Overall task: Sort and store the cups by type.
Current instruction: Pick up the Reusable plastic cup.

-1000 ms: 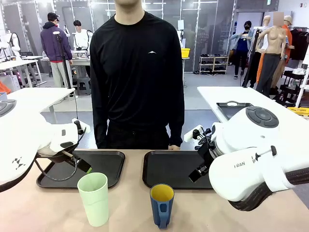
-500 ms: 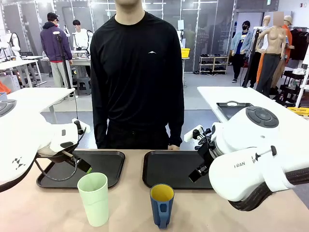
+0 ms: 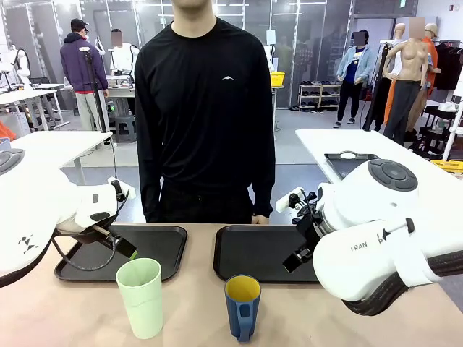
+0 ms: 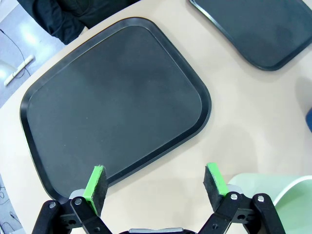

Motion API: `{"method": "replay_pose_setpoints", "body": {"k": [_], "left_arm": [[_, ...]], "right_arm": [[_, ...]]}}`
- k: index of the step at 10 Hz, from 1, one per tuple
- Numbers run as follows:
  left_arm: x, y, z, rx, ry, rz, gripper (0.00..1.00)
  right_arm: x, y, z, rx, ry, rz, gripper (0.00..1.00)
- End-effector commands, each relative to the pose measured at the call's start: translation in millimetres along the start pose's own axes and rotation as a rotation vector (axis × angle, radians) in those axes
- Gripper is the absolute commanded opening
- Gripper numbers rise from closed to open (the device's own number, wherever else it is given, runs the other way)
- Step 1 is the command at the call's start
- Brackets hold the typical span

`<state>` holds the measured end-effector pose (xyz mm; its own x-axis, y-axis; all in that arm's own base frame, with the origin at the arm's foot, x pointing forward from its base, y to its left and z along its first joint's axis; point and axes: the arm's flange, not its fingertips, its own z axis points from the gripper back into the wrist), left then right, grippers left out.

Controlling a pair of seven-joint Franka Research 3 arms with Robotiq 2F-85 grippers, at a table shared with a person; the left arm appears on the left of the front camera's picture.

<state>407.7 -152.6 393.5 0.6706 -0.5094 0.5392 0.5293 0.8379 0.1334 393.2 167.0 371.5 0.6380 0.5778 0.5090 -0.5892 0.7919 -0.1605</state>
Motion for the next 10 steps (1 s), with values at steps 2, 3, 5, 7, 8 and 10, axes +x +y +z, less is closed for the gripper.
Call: {"method": "replay_pose_setpoints", "body": {"k": [2,3,5,7,8,10], "left_arm": [[0.8,0.0,0.9,0.000,-0.003,0.000,1.00],[0.8,0.0,0.9,0.000,-0.003,0.000,1.00],[0.0,0.0,0.0,0.000,0.000,0.000,1.00],[7.3,3.6,29.3,0.021,-0.049,-0.007,1.00],[11.9,4.4,49.1,0.033,-0.069,-0.012,1.00],[31.5,0.5,87.5,0.097,-0.118,-0.031,1.00]], "right_arm": [[0.0,-0.1,0.0,0.000,0.000,-0.002,1.00],[0.0,-0.1,0.0,0.000,0.000,-0.002,1.00],[0.0,0.0,0.0,0.000,0.000,0.000,1.00],[14.2,-1.6,36.0,-0.086,-0.040,-0.019,1.00],[23.4,-1.5,62.4,-0.133,-0.040,-0.027,1.00],[42.7,0.3,113.6,-0.238,-0.069,-0.042,1.00]]}}
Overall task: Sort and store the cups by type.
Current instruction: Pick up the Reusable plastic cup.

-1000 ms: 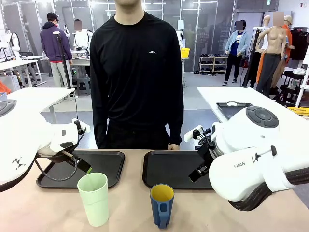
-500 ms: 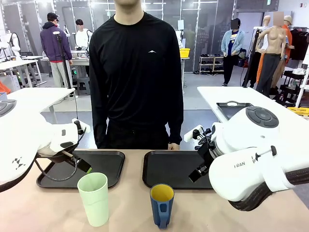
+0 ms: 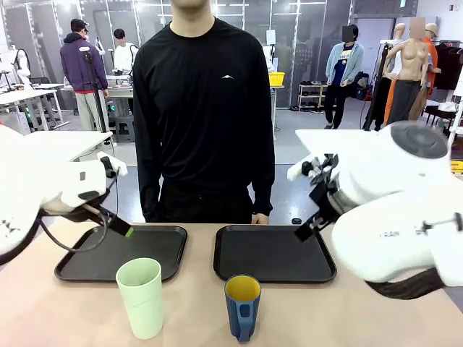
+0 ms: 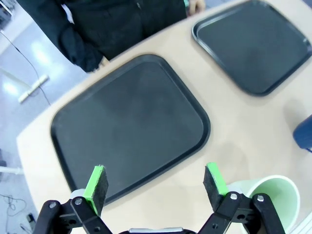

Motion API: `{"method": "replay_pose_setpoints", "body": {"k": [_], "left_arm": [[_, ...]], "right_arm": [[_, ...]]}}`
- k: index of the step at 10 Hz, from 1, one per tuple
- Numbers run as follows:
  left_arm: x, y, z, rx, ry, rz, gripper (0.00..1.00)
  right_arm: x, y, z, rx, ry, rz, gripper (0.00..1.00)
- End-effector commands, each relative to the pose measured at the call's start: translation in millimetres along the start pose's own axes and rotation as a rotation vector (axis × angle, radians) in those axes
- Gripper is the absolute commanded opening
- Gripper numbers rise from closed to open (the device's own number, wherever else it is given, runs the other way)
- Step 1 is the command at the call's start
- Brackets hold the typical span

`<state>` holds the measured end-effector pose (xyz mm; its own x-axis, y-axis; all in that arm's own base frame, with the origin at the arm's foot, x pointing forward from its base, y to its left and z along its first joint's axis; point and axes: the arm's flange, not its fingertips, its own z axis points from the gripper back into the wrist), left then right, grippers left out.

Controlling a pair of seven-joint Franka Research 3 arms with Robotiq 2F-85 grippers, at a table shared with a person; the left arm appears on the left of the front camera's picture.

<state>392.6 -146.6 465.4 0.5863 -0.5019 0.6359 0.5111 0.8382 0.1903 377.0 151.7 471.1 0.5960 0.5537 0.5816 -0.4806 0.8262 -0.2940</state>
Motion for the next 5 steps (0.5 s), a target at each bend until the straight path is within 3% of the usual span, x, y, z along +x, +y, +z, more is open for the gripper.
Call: {"method": "replay_pose_setpoints", "body": {"k": [1,3,5], "left_arm": [[13.4,-7.7,36.5,0.083,-0.007,-0.012,1.00],[23.8,-25.3,67.3,0.149,-0.042,-0.009,1.00],[23.9,-38.4,78.3,0.139,-0.072,-0.027,1.00]], "right_arm": [[20.1,17.7,43.0,-0.097,-0.004,-0.006,1.00],[28.3,31.0,86.2,-0.170,-0.058,0.006,1.00],[25.3,42.4,103.9,-0.209,-0.080,0.015,1.00]]}}
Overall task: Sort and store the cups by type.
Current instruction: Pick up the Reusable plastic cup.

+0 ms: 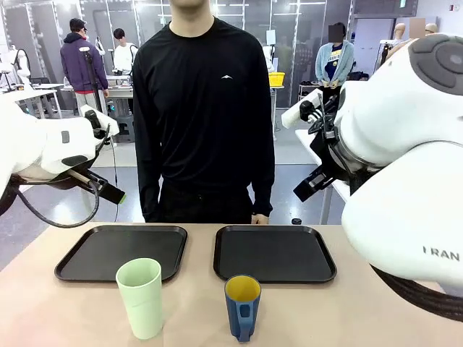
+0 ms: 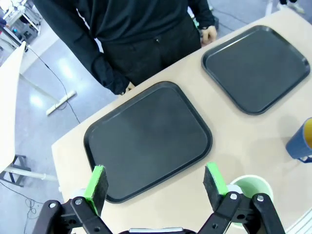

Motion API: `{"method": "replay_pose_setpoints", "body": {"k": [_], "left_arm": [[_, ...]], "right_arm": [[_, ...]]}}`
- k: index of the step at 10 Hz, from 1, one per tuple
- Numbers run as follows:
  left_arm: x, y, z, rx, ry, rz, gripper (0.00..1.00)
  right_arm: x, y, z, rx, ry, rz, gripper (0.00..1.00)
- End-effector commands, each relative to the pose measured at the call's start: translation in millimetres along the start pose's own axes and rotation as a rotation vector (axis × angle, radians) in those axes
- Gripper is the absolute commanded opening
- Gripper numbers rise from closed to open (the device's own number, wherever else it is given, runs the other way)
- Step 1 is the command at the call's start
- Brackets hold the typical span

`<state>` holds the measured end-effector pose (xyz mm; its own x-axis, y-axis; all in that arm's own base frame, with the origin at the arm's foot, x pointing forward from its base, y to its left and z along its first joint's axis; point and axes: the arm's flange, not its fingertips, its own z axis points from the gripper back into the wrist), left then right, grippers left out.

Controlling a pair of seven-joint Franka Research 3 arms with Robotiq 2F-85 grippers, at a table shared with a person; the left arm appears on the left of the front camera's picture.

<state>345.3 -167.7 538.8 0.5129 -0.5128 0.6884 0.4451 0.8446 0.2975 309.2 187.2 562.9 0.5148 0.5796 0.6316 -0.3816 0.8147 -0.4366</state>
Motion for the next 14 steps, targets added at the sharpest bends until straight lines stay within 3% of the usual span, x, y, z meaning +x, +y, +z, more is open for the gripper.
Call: {"method": "replay_pose_setpoints", "body": {"k": [1,7,10,12,14], "left_arm": [[-5.2,-13.3,1.5,0.021,0.008,0.006,1.00],[-11.9,-11.0,-5.2,0.014,0.059,-0.032,1.00],[-45.9,40.4,-27.8,0.047,0.115,0.014,1.00],[-80.4,86.1,-50.7,0.020,0.159,0.091,1.00],[-114.5,124.0,-77.9,0.004,0.219,0.205,1.00]], "right_arm": [[-9.4,11.0,-1.0,-0.056,0.015,-0.015,1.00],[-16.9,7.2,-9.2,-0.057,0.035,0.009,1.00],[-43.3,-35.4,-58.1,-0.018,0.117,-0.045,1.00],[-64.5,-66.9,-98.2,-0.053,0.206,-0.143,1.00],[-86.0,-92.0,-144.6,0.008,0.290,-0.226,1.00]]}}
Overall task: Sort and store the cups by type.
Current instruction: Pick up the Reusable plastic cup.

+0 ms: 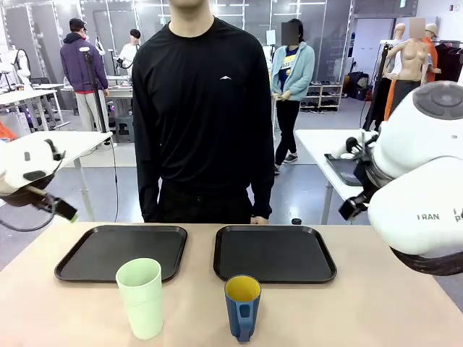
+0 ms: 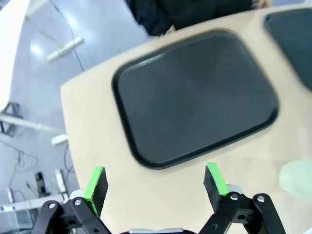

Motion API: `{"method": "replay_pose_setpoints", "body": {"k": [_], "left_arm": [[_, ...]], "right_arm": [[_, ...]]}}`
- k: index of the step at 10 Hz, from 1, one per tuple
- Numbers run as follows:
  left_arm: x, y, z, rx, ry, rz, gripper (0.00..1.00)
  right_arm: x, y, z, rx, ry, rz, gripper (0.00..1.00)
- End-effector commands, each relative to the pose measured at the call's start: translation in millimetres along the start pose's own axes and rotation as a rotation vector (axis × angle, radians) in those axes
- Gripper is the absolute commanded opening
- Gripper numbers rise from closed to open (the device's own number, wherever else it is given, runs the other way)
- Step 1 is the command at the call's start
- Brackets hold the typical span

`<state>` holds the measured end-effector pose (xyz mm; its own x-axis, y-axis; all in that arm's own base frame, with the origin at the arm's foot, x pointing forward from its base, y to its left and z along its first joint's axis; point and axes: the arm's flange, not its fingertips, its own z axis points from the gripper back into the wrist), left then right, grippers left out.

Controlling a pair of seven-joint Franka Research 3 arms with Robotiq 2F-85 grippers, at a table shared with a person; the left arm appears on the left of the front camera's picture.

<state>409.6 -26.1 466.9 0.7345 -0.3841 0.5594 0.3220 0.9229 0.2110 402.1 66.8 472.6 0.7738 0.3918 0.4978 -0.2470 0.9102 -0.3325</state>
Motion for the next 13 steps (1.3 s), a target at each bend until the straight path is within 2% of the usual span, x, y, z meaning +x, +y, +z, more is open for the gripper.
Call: {"method": "replay_pose_setpoints", "body": {"k": [1,4,7,8,13], "left_arm": [[-31.3,15.4,-27.1,-0.052,-0.010,0.073,1.00],[-44.7,32.4,-54.9,-0.089,-0.029,0.147,1.00],[-43.6,32.4,-55.4,-0.085,-0.029,0.167,1.00],[-28.0,32.7,-56.6,-0.073,0.007,0.178,1.00],[-28.0,32.7,-56.6,-0.073,0.007,0.178,1.00]], "right_arm": [[-4.3,-8.7,-42.5,0.051,0.037,-0.065,1.00],[-14.0,-20.4,-83.3,0.118,0.080,-0.112,1.00],[-16.5,-19.5,-85.9,0.100,0.082,-0.133,1.00],[-20.4,-17.1,-90.1,0.101,0.108,-0.124,1.00],[-20.4,-17.1,-90.1,0.101,0.108,-0.124,1.00]]}}
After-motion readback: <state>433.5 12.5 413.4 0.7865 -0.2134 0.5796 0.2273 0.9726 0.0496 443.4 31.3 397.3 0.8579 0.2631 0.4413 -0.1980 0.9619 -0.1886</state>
